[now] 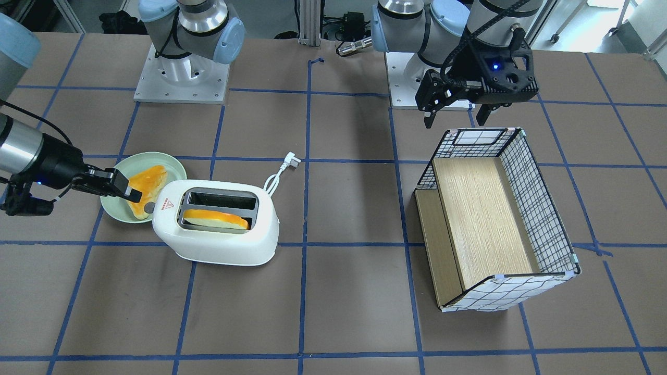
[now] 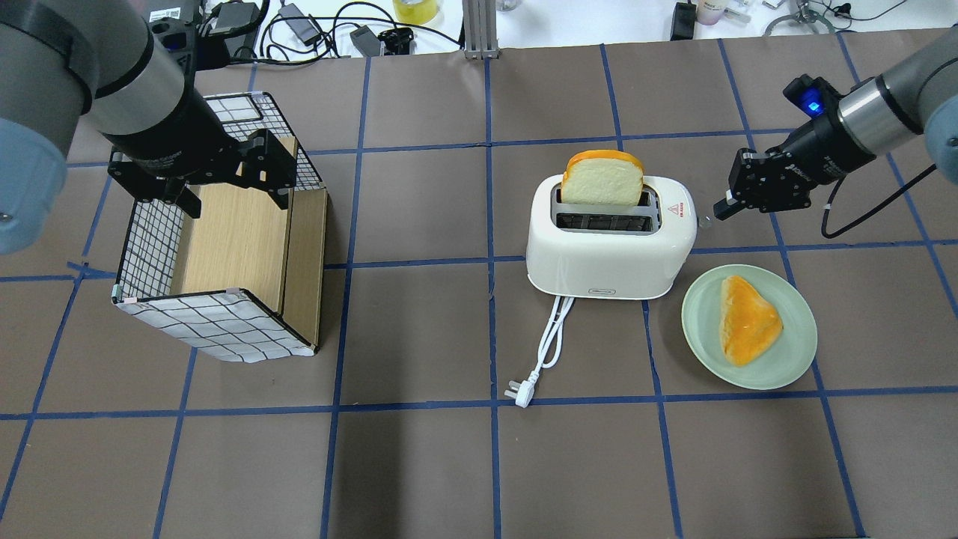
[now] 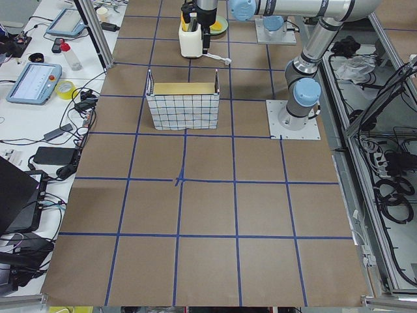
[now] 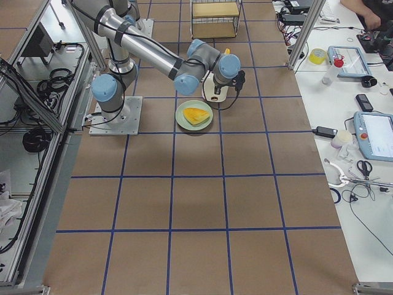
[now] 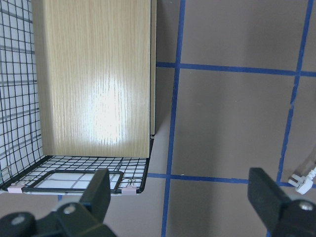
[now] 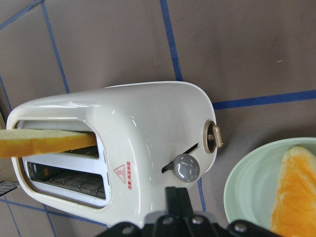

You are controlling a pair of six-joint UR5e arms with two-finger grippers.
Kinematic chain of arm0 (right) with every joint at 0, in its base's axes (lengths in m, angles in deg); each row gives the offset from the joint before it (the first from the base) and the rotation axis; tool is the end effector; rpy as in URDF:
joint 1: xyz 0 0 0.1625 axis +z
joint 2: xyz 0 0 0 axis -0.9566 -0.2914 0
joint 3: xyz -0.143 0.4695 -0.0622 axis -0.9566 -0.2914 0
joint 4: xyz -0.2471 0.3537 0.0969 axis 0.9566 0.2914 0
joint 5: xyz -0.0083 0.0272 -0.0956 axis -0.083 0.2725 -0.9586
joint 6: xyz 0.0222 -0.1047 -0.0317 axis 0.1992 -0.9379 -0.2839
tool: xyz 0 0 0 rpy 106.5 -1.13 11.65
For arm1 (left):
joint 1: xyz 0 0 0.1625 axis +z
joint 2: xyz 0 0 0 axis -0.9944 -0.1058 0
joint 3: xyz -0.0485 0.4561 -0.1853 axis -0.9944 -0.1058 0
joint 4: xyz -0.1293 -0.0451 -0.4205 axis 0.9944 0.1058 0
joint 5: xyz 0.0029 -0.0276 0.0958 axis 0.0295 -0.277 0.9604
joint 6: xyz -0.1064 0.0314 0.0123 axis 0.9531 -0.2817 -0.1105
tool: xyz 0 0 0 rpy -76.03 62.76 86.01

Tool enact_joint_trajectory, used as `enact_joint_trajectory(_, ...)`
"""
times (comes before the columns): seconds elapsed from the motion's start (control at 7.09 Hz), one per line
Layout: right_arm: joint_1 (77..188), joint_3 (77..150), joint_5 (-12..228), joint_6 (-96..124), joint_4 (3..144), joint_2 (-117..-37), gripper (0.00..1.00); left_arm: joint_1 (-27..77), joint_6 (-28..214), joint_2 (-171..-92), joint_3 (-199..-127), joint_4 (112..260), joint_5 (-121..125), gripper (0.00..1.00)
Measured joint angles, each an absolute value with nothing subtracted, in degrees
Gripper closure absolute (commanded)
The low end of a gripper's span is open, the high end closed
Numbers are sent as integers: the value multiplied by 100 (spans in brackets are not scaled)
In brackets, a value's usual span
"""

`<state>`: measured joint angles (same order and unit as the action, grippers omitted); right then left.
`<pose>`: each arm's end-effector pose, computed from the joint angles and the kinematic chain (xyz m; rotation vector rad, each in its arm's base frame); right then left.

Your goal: Press toaster with right arm

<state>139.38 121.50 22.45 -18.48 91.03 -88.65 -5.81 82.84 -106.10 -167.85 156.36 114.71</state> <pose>-0.0485 -0.5696 0.3885 0.2612 2.5936 0.1152 -0.1285 -0.4778 0.5515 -0.1301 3.1162 -0.0969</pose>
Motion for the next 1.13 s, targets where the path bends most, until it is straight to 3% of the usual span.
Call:
enact_joint_trajectory(0.28, 13955, 11312, 1555, -1668, 8418, -9110, 95, -581, 8284, -10610, -16783, 15635, 11475, 0)
enact_joint_trajectory(0.56, 13967, 10538, 915, -1639, 8002, -9166, 80, -581, 8284, -10610, -16780, 15639, 11475, 0)
enact_joint_trajectory(0.71, 13989, 10352, 712, -1589, 7944, -9216, 60, -581, 8284, -10610, -16783, 15636, 11471, 0)
enact_joint_trajectory(0.85, 14073, 10263, 538, -1419, 7919, -9289, 24, -581, 8284, -10610, -16784, 15634, 11470, 0)
enact_joint_trajectory(0.99, 14242, 10230, 407, -1164, 7912, -9343, 0, -581, 8284, -10610, -16784, 15634, 11469, 0)
enact_joint_trajectory(1.13, 14456, 10215, 304, -884, 7929, -9372, 0, -581, 8284, -10610, -16785, 15634, 11469, 0)
